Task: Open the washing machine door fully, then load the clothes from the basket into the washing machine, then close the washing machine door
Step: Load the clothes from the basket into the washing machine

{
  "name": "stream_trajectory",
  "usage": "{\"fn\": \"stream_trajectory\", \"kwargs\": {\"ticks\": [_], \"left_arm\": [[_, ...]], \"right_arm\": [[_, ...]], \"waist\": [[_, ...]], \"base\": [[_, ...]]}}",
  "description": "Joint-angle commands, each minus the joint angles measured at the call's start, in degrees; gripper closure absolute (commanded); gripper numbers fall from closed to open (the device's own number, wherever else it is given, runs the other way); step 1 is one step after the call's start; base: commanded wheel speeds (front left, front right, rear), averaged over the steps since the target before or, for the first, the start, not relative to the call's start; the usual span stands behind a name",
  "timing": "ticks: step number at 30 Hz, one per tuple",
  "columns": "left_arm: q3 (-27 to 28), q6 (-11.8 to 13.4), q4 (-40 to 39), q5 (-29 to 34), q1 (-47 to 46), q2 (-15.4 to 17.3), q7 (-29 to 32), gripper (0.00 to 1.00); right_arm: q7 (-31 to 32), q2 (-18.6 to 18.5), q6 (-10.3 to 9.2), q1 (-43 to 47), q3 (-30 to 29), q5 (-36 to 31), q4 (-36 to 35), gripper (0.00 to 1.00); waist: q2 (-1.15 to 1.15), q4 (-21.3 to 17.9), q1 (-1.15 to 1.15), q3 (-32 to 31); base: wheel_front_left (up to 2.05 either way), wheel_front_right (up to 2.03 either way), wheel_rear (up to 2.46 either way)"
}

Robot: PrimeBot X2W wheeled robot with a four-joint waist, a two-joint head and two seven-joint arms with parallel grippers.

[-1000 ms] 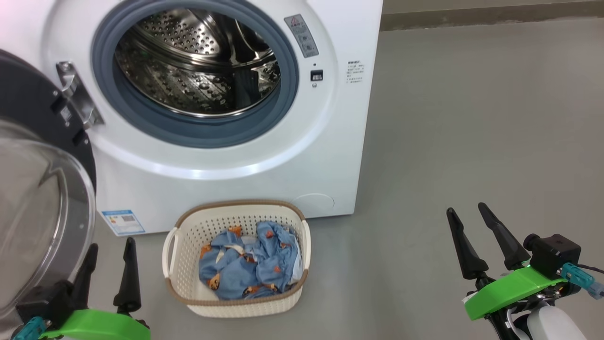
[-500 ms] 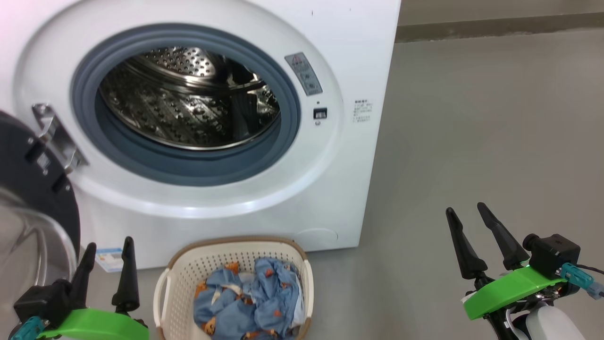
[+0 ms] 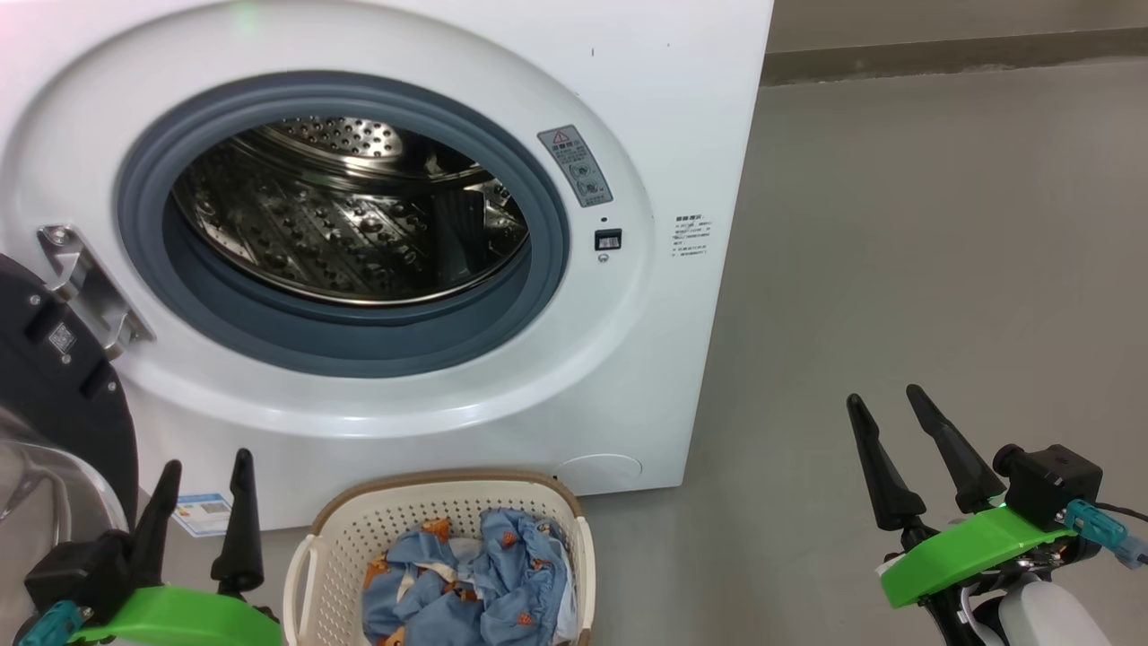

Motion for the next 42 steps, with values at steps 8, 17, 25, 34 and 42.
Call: {"fn": "stream_trajectory", "kwargs": {"ticks": [8,17,25,34,42], "left_arm": [[1.95,0.57,-1.64,0.30,-1.81,2.02,-0.64,0.00],[1.71,0.82,-1.69,0.63,-1.74,2.34,-0.66,0.00],[1.45,1.12,-1.52,0.83,-2.13,2.46,-0.68,0.00],[1.63,1.65,-1.51,1.87,-3.38,2.29,-0.74,0.00],[1.67,1.47,-1.19,2.43,-4.44,2.05,-0.77,0.00]], "right_arm": [[-0.68,-0.23,0.09,-1.57,0.74,-0.21,-1.76,0.00],[-0.68,0.04,0.09,-1.42,0.60,-0.43,-1.97,0.00],[-0.68,0.12,0.09,-1.71,0.57,-0.57,-2.22,0.00],[-0.68,0.27,0.09,-2.49,0.41,-0.40,-2.58,0.00],[-0.68,0.76,0.09,-3.48,0.19,-0.57,-2.97,0.00]], "waist": [[0.00,0.00,0.00,0.33],[0.00,-0.05,0.00,0.62],[0.00,-0.20,0.00,1.73],[0.00,-0.68,0.00,4.13],[0.00,-1.25,0.00,6.99]], "base": [[0.00,0.00,0.00],[0.00,0.00,0.00],[0.00,0.00,0.00],[0.00,0.00,0.00],[0.00,0.00,0.00]]}}
